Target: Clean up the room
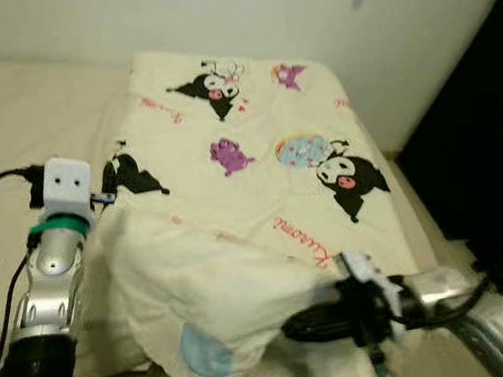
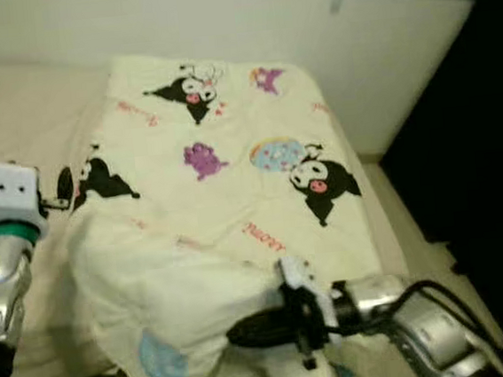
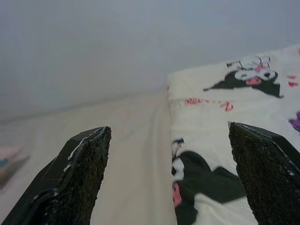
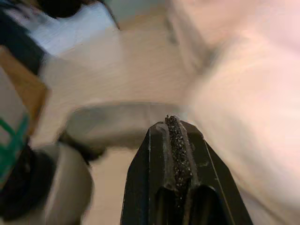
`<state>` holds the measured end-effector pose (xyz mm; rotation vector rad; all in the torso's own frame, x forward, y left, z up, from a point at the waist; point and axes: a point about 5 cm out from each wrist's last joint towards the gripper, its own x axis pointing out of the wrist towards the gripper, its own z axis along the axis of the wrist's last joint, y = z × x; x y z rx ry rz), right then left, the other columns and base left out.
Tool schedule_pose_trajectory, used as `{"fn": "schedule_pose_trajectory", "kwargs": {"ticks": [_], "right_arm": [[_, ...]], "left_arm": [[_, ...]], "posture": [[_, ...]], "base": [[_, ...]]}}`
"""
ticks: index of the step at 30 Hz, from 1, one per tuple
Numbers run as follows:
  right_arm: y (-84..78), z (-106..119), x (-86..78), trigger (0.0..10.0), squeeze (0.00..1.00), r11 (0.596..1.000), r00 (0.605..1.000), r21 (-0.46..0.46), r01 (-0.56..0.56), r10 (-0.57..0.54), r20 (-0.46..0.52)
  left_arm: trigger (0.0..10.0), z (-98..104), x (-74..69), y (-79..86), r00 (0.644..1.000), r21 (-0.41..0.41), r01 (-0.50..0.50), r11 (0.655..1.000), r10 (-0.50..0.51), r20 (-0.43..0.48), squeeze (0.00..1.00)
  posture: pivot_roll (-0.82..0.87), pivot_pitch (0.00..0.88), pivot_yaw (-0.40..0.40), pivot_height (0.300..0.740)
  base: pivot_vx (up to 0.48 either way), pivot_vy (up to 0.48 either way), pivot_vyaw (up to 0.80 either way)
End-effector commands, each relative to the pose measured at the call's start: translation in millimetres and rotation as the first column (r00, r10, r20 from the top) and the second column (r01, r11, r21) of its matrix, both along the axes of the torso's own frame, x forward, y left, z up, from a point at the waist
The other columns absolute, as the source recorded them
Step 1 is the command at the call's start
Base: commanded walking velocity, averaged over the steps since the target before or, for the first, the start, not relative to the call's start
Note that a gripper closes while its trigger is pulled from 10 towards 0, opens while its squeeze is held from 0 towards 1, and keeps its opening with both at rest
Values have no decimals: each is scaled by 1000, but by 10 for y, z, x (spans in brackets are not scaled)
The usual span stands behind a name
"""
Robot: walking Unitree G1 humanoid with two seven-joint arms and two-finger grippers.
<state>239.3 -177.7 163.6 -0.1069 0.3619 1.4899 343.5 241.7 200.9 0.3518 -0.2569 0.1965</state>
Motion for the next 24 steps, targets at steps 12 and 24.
{"fn": "schedule_pose_trajectory", "kwargs": {"ticks": [12,24], "right_arm": [[-935,576,375,10000,0,899,878,-20,438,-423,226],[-35,-576,832,10000,0,669,664,-31,742,-729,168]], "left_arm": [[10000,-84,20,-129,995,-20,101,995,-101,-23,0],[10000,-546,43,-720,925,-51,321,946,-324,-196,0]], "posture": [[145,0,-79,595],[161,0,-75,595]], "base": [[0,0,0],[0,0,0]]}}
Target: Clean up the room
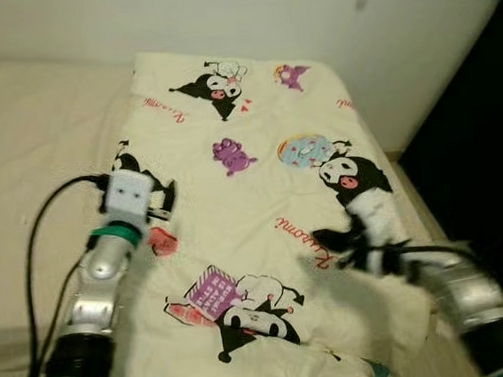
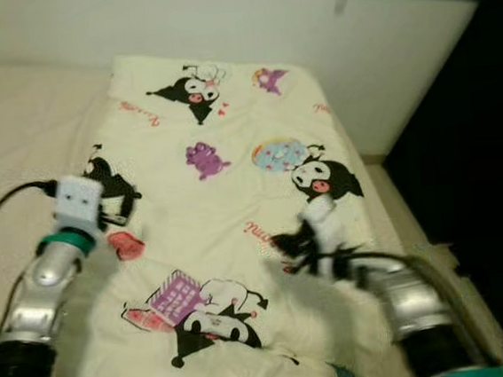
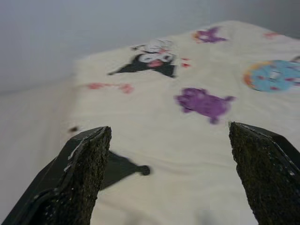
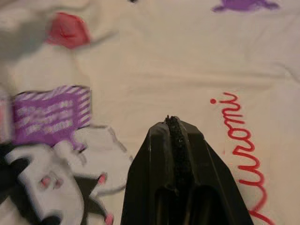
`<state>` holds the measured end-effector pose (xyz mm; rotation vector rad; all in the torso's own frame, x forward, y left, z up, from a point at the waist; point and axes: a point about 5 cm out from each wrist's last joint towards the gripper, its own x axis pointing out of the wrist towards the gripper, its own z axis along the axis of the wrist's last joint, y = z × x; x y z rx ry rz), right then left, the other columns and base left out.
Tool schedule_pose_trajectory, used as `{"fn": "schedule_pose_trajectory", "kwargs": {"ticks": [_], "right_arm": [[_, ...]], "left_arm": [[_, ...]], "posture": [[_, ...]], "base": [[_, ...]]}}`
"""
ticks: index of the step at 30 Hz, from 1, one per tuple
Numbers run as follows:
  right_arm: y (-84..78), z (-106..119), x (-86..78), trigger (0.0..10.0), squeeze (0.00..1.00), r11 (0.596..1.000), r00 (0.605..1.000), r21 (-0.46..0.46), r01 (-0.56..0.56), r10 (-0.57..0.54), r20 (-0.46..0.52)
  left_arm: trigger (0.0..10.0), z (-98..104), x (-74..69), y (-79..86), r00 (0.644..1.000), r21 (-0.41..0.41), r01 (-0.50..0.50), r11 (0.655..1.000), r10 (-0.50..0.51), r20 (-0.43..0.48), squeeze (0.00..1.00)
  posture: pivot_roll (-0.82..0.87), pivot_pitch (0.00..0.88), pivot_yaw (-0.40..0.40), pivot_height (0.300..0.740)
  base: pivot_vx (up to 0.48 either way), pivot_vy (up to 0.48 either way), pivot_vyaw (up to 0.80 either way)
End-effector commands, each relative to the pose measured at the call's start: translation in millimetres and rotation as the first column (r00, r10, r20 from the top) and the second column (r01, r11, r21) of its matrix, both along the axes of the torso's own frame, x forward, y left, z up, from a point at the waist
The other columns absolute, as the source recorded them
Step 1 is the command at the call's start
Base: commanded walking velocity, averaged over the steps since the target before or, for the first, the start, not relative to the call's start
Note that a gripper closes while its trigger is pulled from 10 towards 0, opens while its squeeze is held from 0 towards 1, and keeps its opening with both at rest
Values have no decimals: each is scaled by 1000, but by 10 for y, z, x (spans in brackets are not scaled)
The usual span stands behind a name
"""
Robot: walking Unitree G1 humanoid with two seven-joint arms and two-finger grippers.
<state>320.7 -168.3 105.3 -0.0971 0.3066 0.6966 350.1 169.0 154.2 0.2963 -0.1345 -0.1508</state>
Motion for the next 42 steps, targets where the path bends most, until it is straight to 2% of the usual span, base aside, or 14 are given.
{"fn": "schedule_pose_trajectory", "kwargs": {"ticks": [1,2,5,7,9,11,13,16,23,24,27,29,32,42], "right_arm": [[-97,-53,45,10000,0,992,992,-16,125,-125,1],[-97,-53,45,10000,0,992,992,-16,125,-125,1],[-115,-166,103,10000,0,921,922,34,387,-387,3],[-112,-191,98,10000,0,900,902,53,432,-432,1],[-112,-191,98,10000,0,900,902,53,432,-432,1],[-70,-235,60,10000,0,883,884,68,465,-467,26],[-59,-256,38,10000,0,874,875,80,480,-483,30],[-53,-316,16,10000,0,834,834,75,547,-550,43],[-2,-317,37,10000,0,803,803,95,589,-594,41],[12,-325,50,10000,0,784,786,101,612,-617,28],[12,-325,50,10000,0,784,786,101,612,-617,28],[53,-295,70,10000,0,780,783,119,614,-621,29],[76,-283,66,10000,0,789,792,127,601,-610,35],[109,-341,-45,10000,0,809,811,110,577,-584,35]], "left_arm": [[10000,-161,-53,-44,997,13,37,999,-36,-61,0],[10000,-161,-53,-44,997,13,37,999,-36,-61,0],[10000,-546,-292,4,981,62,74,995,-62,-184,0],[10000,-642,-375,52,974,71,76,995,-59,-217,0],[10000,-642,-375,52,974,71,76,995,-59,-217,0],[10000,-781,-554,203,962,78,58,995,-35,-269,0],[10000,-806,-615,283,961,87,37,995,-12,-276,0],[10000,-766,-609,416,967,102,-48,994,72,-242,0],[10000,-801,-578,407,958,50,-126,991,135,-252,0],[10000,-853,-590,359,954,38,-134,990,139,-266,0],[10000,-853,-590,359,954,38,-134,990,139,-266,0],[10000,-961,-702,250,943,36,-48,998,58,-327,0],[10000,-1012,-836,218,923,7,33,999,-28,-385,0],[10000,-993,-1089,302,874,-36,164,986,-162,-458,0]], "posture": [[163,0,-76,595],[163,0,-76,595],[153,0,-75,595],[153,0,-75,595],[153,0,-75,595],[158,0,-72,595],[161,0,-74,595],[168,0,-78,595],[165,0,-77,595],[163,0,-75,595],[163,0,-75,595],[156,0,-74,595],[155,0,-76,595],[156,3,-88,595]], "base": [[0,0,0],[0,0,0],[0,0,0],[0,0,0],[0,0,0],[0,0,0],[0,0,0],[0,0,0],[0,0,0],[0,0,0],[0,0,0],[0,0,0],[0,0,0],[0,0,0]]}}
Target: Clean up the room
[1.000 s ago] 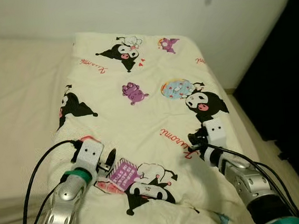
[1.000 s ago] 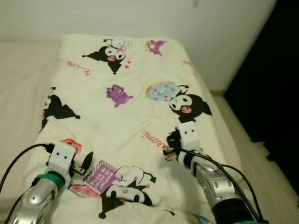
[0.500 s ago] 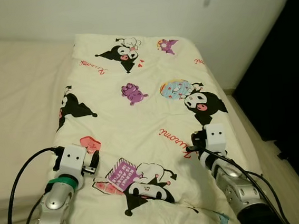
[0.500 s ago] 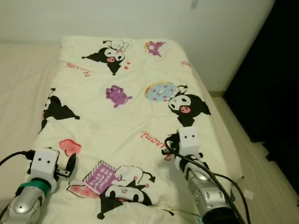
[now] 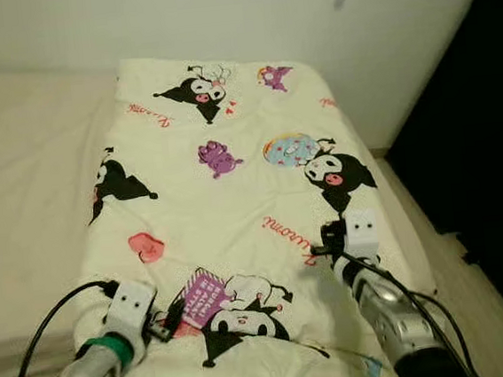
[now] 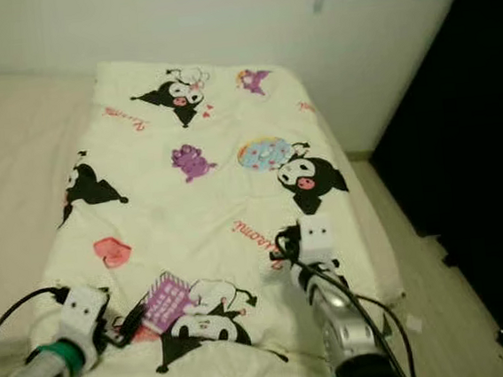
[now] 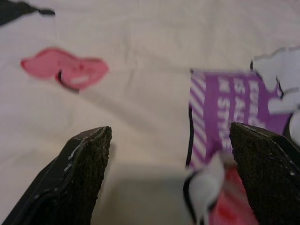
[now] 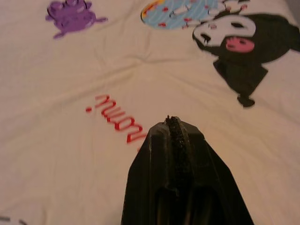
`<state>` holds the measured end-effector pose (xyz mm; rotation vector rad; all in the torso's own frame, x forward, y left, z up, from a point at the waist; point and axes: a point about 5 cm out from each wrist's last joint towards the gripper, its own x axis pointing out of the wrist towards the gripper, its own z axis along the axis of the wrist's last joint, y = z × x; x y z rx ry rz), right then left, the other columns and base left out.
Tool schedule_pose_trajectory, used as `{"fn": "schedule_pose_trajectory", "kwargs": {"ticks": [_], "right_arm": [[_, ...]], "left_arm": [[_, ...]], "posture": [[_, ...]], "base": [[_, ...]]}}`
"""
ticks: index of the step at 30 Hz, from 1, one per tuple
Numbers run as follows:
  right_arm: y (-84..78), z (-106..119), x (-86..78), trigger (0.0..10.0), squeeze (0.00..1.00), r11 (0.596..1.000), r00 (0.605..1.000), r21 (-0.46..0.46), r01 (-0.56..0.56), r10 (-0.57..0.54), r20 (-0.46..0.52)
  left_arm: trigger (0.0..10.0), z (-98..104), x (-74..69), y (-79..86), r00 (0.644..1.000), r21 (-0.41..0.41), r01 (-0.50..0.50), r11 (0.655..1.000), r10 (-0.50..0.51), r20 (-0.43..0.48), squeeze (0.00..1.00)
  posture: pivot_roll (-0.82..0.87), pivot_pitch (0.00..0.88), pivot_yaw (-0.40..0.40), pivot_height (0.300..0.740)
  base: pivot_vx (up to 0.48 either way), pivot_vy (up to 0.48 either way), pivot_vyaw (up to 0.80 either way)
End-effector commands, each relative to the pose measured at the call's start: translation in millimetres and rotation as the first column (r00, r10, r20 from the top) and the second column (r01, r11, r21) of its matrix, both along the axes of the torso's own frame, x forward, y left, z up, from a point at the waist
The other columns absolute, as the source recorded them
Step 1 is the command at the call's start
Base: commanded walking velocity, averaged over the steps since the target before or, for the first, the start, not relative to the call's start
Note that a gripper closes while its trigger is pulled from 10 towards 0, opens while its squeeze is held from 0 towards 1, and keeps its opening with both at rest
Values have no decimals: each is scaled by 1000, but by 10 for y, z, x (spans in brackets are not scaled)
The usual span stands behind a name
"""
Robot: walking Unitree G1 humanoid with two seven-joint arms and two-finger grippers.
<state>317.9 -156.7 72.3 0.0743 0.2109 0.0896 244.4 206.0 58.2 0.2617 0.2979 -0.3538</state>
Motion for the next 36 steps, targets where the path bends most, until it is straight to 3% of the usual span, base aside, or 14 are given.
{"fn": "schedule_pose_trajectory", "kwargs": {"ticks": [1,3,5,6,7,8,9,10,13,19,22,31,35,36], "right_arm": [[-4,-23,-37,10000,0,1000,1000,0,-7,7,-13],[-11,-41,-66,10000,0,1000,1000,4,-8,8,-15],[-58,-61,-86,10000,0,1000,1000,6,27,-27,-11],[-58,-61,-86,10000,0,1000,1000,6,27,-27,-11],[-76,-64,-77,10000,0,999,999,3,48,-48,-6],[-85,-59,-61,10000,0,998,998,1,67,-67,-2],[-85,-59,-61,10000,0,998,998,1,67,-67,-2],[-40,11,-30,10000,0,996,995,27,87,-88,41],[8,76,-52,10000,0,994,992,62,93,-98,81],[33,46,-127,10000,0,994,994,74,80,-85,67],[7,6,-151,10000,0,994,995,73,80,-83,47],[-11,-53,-161,10000,0,995,997,70,70,-72,25],[-7,-7,-36,10000,0,997,999,57,43,-45,25],[-16,22,6,10000,0,997,998,59,55,-57,26]], "left_arm": [[10000,-50,-61,-38,998,-1,45,999,-45,-45,0],[10000,-61,-63,25,998,43,45,998,-43,-36,0],[10000,10,164,121,992,100,-90,991,79,103,0],[10000,10,164,121,992,100,-90,991,79,103,0],[10000,80,310,131,974,113,-166,980,145,175,0],[10000,171,436,108,955,92,-221,971,197,223,0],[10000,171,436,108,955,92,-221,971,197,223,0],[10000,410,658,-16,920,50,-271,961,243,306,0],[10000,557,742,-145,904,57,-277,959,240,354,0],[10000,589,736,-280,890,86,-290,953,236,390,0],[10000,612,721,-269,867,73,-330,941,272,417,0],[10000,575,667,-229,863,22,-354,935,318,393,0],[10000,616,752,-224,864,64,-359,931,305,401,0],[10000,629,761,-209,862,34,-368,929,327,387,0]], "posture": [[148,10,-86,595],[148,15,-84,595],[161,0,-83,595],[161,0,-83,595],[167,0,-80,595],[166,0,-76,595],[166,0,-76,595],[145,0,-44,595],[136,0,-36,600],[123,0,-63,615],[131,0,-79,625],[132,0,-94,650],[131,0,-113,670],[122,0,-102,675]], "base": [[0,0,0],[0,0,0],[0,0,0],[0,0,0],[0,0,0],[0,0,0],[0,0,0],[0,0,0],[0,0,0],[0,0,0],[0,0,0],[0,0,0],[0,0,0],[0,0,0]]}}
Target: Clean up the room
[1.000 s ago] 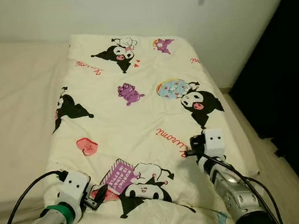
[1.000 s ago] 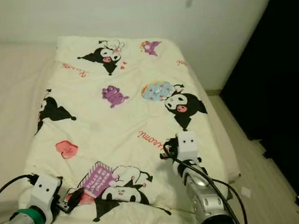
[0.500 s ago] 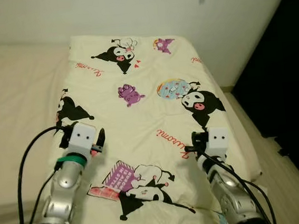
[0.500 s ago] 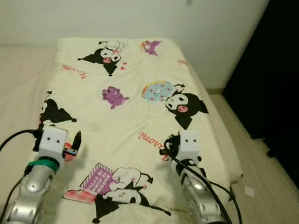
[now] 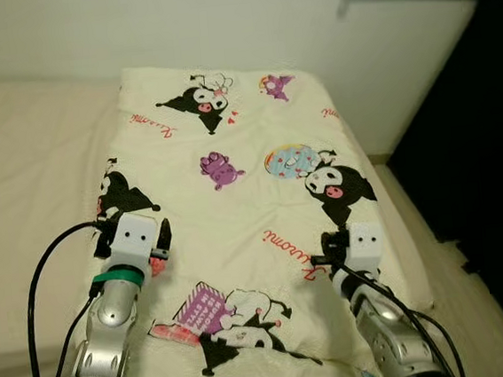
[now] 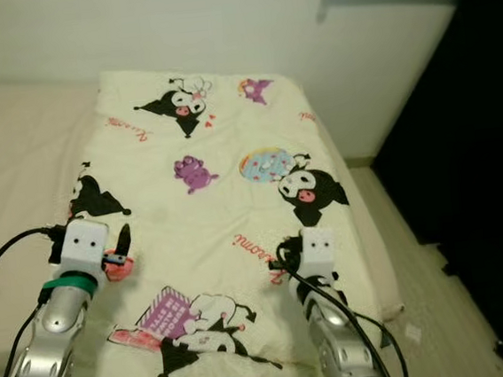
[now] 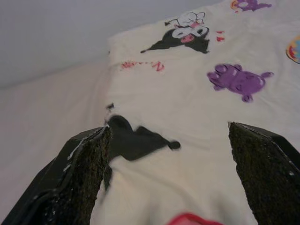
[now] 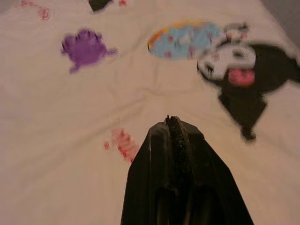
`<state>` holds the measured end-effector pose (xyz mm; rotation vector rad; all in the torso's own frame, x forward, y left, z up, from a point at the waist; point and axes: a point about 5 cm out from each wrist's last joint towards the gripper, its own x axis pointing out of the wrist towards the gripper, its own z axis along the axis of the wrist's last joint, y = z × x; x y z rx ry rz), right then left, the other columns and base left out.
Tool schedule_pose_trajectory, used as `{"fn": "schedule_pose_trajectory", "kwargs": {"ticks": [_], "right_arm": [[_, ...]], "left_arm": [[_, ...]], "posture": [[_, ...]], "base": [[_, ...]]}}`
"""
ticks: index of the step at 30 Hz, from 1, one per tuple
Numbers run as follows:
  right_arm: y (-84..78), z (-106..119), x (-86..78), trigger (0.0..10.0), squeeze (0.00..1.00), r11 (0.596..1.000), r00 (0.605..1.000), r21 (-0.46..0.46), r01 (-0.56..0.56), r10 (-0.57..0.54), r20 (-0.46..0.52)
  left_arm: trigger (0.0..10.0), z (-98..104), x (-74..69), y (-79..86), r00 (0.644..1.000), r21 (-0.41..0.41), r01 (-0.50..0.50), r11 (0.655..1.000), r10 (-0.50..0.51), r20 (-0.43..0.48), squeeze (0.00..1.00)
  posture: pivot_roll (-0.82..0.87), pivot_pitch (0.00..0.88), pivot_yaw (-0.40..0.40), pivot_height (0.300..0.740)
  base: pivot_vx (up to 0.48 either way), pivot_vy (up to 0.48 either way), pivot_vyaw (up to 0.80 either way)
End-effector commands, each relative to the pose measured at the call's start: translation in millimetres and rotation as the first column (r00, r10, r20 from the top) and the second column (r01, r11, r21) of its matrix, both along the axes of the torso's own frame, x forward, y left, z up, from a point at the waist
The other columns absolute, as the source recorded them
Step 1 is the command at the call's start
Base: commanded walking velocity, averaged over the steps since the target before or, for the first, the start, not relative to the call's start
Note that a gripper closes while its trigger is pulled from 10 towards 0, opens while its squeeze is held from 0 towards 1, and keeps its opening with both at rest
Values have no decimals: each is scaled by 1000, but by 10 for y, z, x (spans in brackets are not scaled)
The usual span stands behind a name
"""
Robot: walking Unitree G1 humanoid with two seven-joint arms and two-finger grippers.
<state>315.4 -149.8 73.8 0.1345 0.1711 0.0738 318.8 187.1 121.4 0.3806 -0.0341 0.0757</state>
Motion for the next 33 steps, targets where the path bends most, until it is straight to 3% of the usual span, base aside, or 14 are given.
{"fn": "schedule_pose_trajectory", "kwargs": {"ticks": [1,4,6,8,11,22,26,33], "right_arm": [[-85,7,31,10000,0,999,999,-1,32,-32,-9],[-69,86,120,10000,0,999,1000,-33,5,-5,4],[-63,115,135,10000,0,999,1000,-46,-13,13,16],[-86,173,161,10000,0,998,999,-52,-19,21,41],[-114,140,119,10000,0,999,999,-34,2,-1,37],[31,16,8,10000,0,1000,1000,2,-14,14,11],[5,21,-1,10000,0,1000,1000,5,-6,6,12],[-101,10,10,10000,0,998,998,16,62,-62,-7]], "left_arm": [[10000,-3,17,-20,1000,-14,-3,1000,3,-14,0],[10000,-55,46,5,999,-108,-28,994,23,-49,0],[10000,-56,55,-10,999,-109,-16,994,11,-51,0],[10000,-22,68,-46,999,-54,19,998,-20,-31,0],[10000,-18,64,-34,999,-88,4,996,-8,-38,0],[10000,-50,40,0,999,-74,9,997,-13,-50,0],[10000,-35,43,-12,999,-87,13,996,-17,-42,0],[10000,-187,-4,14,995,-133,-20,991,6,-104,0]], "posture": [[122,0,-102,675],[82,0,-83,690],[82,0,-83,695],[110,0,-73,705],[113,0,-68,720],[136,0,-60,740],[117,0,-60,740],[83,0,-56,740]], "base": [[0,0,0],[0,0,0],[0,0,0],[0,0,0],[0,0,0],[0,0,0],[0,0,0],[0,0,0]]}}
